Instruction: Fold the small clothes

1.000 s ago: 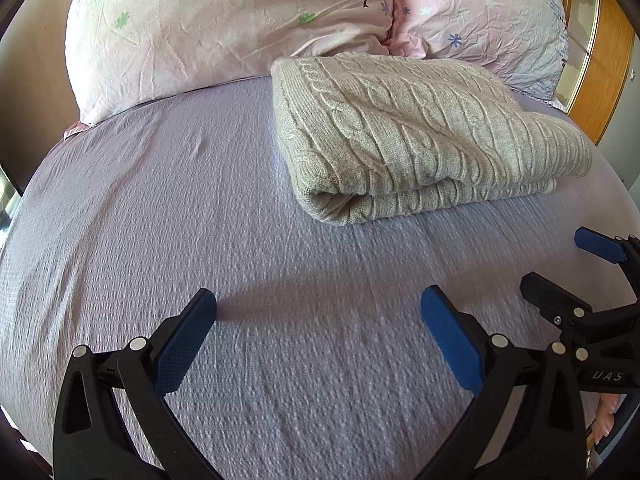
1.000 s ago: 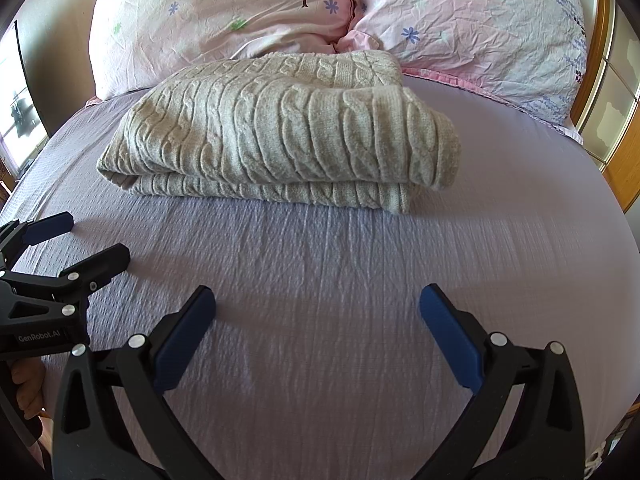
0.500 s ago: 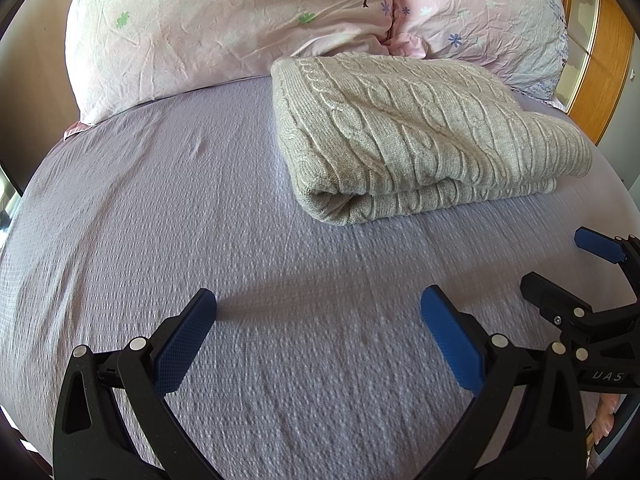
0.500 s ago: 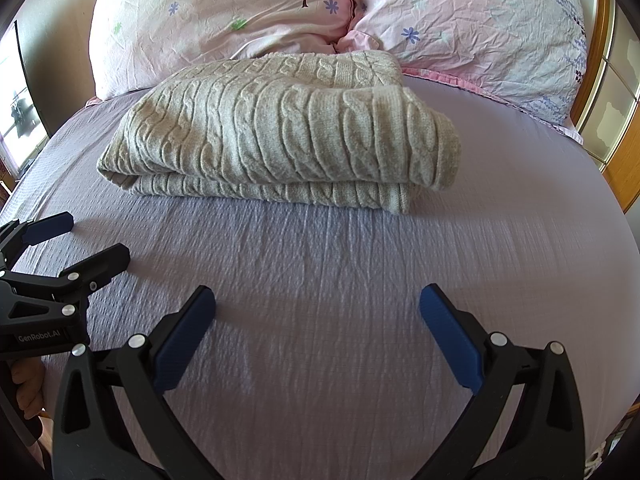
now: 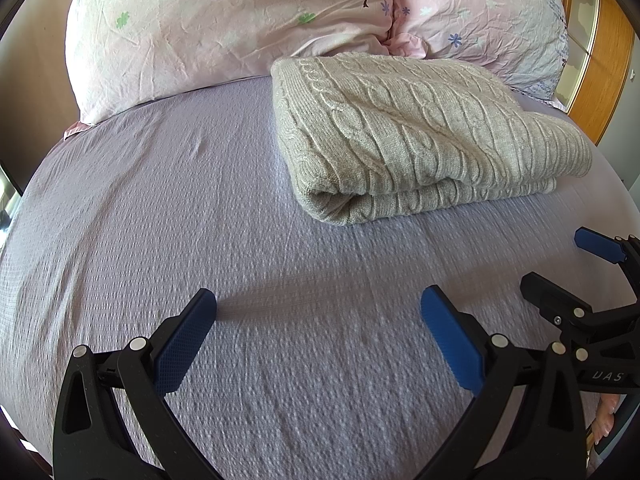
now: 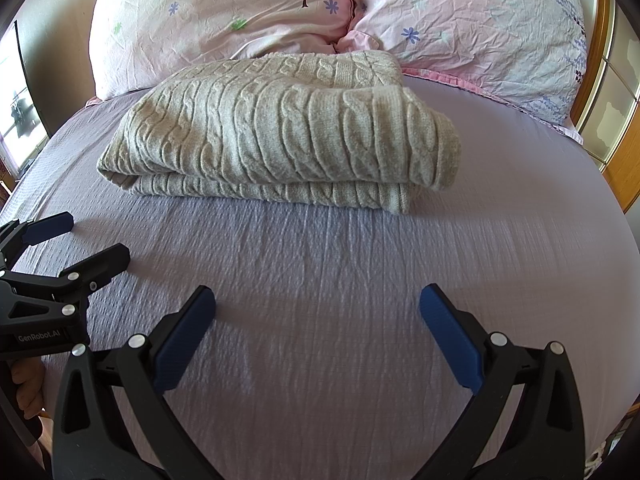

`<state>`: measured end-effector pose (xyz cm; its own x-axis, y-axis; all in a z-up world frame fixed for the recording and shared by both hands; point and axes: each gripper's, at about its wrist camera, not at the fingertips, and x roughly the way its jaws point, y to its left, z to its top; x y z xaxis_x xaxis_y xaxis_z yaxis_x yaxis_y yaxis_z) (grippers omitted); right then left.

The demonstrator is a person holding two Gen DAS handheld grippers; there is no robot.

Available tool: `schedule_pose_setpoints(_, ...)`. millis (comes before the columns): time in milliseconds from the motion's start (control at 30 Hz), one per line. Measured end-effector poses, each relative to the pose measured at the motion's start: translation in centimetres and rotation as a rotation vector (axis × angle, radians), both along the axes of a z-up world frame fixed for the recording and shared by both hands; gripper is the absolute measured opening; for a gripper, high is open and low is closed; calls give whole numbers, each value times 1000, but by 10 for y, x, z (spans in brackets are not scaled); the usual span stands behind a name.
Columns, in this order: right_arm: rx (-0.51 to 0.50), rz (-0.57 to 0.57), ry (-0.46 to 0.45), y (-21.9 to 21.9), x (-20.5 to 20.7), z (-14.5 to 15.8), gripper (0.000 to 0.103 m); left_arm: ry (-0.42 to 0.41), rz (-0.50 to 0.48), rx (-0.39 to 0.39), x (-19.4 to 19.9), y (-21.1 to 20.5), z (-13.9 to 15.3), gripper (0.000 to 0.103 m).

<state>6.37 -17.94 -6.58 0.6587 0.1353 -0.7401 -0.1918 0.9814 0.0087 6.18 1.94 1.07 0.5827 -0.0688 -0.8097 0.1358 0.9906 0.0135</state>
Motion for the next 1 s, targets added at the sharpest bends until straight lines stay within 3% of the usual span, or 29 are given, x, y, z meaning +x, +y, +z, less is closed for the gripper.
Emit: schedule_pose_setpoints(1000, 0, 0, 0, 0, 0, 0, 101, 10, -3, 6, 0, -1, 0, 102)
